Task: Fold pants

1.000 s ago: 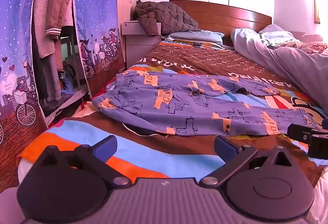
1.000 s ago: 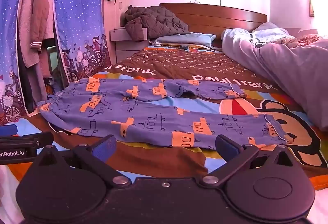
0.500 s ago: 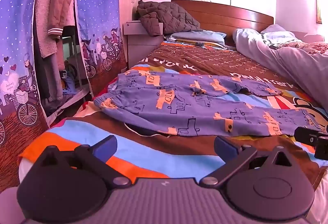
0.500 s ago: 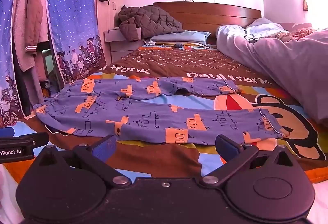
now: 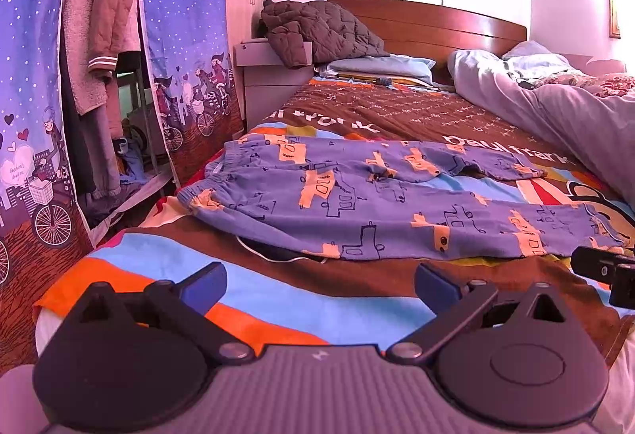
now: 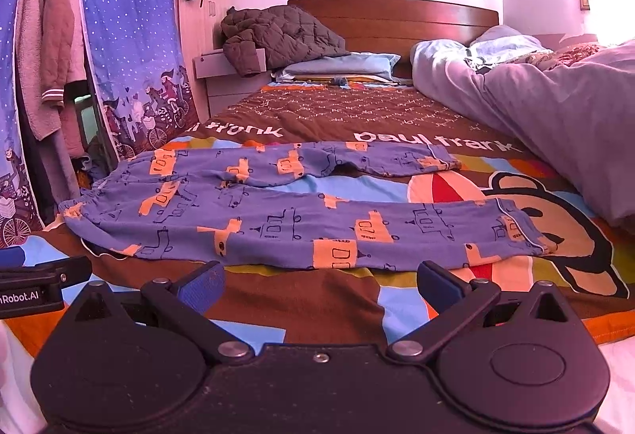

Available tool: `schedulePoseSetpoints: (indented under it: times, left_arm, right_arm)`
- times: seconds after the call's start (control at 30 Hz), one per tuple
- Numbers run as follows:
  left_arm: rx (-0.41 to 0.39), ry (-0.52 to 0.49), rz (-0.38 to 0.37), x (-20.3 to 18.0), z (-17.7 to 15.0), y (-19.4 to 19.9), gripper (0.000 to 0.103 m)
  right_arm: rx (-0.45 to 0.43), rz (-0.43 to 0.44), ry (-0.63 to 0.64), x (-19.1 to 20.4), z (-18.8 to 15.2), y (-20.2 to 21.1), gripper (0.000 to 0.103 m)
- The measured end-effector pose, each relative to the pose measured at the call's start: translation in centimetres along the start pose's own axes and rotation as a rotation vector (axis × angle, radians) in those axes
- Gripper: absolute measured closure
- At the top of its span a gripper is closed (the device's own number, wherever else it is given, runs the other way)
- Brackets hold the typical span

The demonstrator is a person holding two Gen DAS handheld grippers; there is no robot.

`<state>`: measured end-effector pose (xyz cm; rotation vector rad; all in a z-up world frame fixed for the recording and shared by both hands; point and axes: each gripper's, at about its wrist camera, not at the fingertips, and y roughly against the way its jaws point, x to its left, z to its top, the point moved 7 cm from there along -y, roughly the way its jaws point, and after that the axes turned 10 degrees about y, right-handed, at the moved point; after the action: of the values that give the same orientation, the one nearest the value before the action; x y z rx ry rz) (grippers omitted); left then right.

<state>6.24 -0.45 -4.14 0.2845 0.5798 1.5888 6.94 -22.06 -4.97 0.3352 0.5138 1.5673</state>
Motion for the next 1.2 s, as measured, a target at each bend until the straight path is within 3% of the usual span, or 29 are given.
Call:
schedulePoseSetpoints:
  times: [1.2]
  left_arm:
    - [0.015,0.004,0.002,0.07,-0.28,-0.04,0.000]
  right_arm:
    - [0.051,-0.025,-0.027,-0.43,-0.93,-0.83,0.001]
